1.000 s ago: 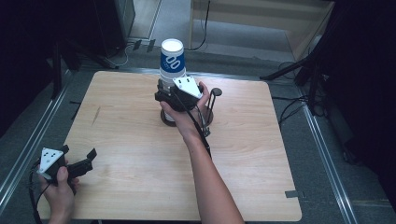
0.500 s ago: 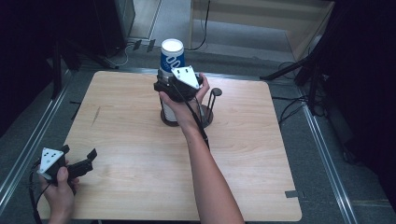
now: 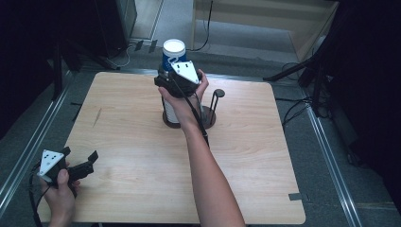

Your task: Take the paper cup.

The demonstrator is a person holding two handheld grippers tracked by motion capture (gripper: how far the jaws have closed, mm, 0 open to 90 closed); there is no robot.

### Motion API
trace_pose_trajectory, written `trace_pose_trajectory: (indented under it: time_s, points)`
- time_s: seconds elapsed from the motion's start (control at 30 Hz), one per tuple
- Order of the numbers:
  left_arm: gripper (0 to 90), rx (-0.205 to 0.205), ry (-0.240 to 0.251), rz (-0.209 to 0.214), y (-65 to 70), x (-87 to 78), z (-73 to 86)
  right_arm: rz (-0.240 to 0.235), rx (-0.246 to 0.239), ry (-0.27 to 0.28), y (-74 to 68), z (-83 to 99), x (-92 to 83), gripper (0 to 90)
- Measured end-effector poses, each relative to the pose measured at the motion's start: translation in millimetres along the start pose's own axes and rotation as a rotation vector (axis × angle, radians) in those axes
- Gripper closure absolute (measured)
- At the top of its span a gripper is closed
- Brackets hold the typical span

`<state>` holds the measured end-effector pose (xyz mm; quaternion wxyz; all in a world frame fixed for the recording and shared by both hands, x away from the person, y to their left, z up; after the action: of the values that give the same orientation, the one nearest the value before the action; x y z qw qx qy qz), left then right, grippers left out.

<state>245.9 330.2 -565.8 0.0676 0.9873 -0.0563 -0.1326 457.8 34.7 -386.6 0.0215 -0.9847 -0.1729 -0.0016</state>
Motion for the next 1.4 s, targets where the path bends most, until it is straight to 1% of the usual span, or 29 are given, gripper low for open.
trace_pose_trajectory:
  time_s: [0.1, 0.27, 0.37, 0.63, 0.7, 0.73, 0.77, 0.97, 1.03, 1.1, 1.17, 1.2, 1.3, 1.37, 1.4]
  points:
    - [0.0, 0.004, 0.001, 0.000, 0.7, 0.1, 0.0, -0.002, -0.008, 0.009, -1.0, -0.3, -0.2, 17.1]
    - [0.0, 0.005, -0.001, 0.000, 0.6, 0.3, 0.0, -0.007, -0.011, 0.010, -1.3, -1.1, -1.0, 17.4]
    - [0.0, 0.007, 0.000, 0.000, 0.8, 0.5, 0.0, -0.005, -0.011, 0.025, -0.7, -2.7, -1.8, 17.9]
    - [0.0, 0.012, -0.001, 0.002, 1.6, 0.5, 0.0, -0.011, -0.020, 0.068, -0.6, -16.0, -4.6, 18.2]
    - [0.0, 0.011, 0.000, 0.002, 1.7, 0.5, 0.0, -0.013, -0.023, 0.082, -0.8, -18.1, -5.6, 18.4]
    - [0.0, 0.011, -0.001, 0.003, 1.7, 0.5, 0.0, -0.019, -0.024, 0.100, -1.3, -19.9, -6.5, 18.7]
    - [0.0, 0.011, -0.001, 0.003, 1.7, 0.5, 0.0, -0.019, -0.024, 0.100, -1.3, -19.9, -6.5, 18.7]
    - [0.0, 0.013, -0.003, 0.004, 1.7, 0.7, 0.0, -0.011, -0.048, 0.154, -3.1, -25.1, -8.7, 19.9]
    - [0.0, 0.013, -0.002, 0.005, 1.8, 0.8, 0.0, -0.009, -0.048, 0.159, -3.1, -25.7, -9.0, 20.1]
    - [0.0, 0.012, -0.002, 0.006, 1.9, 0.9, 0.0, 0.005, -0.055, 0.175, -3.1, -27.6, -10.4, 21.4]
    - [0.0, 0.013, -0.002, 0.006, 1.9, 0.9, 0.0, -0.001, -0.053, 0.187, -3.7, -29.2, -11.2, 22.5]
    - [0.0, 0.013, -0.002, 0.006, 1.8, 0.8, 0.0, 0.000, -0.060, 0.189, -4.0, -29.8, -11.8, 22.7]
    - [0.0, 0.013, -0.002, 0.006, 1.9, 0.9, 0.0, -0.012, -0.049, 0.200, -5.1, -31.6, -12.1, 22.8]
    - [0.0, 0.014, -0.002, 0.005, 1.9, 0.8, 0.0, -0.028, -0.041, 0.228, -5.4, -33.5, -12.2, 22.8]
    - [0.0, 0.014, -0.003, 0.005, 2.0, 0.8, 0.0, -0.031, -0.034, 0.234, -5.5, -34.4, -12.4, 22.9]
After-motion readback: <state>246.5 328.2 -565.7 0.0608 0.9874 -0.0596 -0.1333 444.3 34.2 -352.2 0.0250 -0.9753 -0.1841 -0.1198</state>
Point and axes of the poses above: each handheld gripper's, and its own axes: x roughly forward along the jaws, z roughly out of its underside, y roughly to its right, the point moved 4 cm from there along x, roughly forward along the jaws, and after that the axes turned 6 degrees about y, right-handed, at the moved point
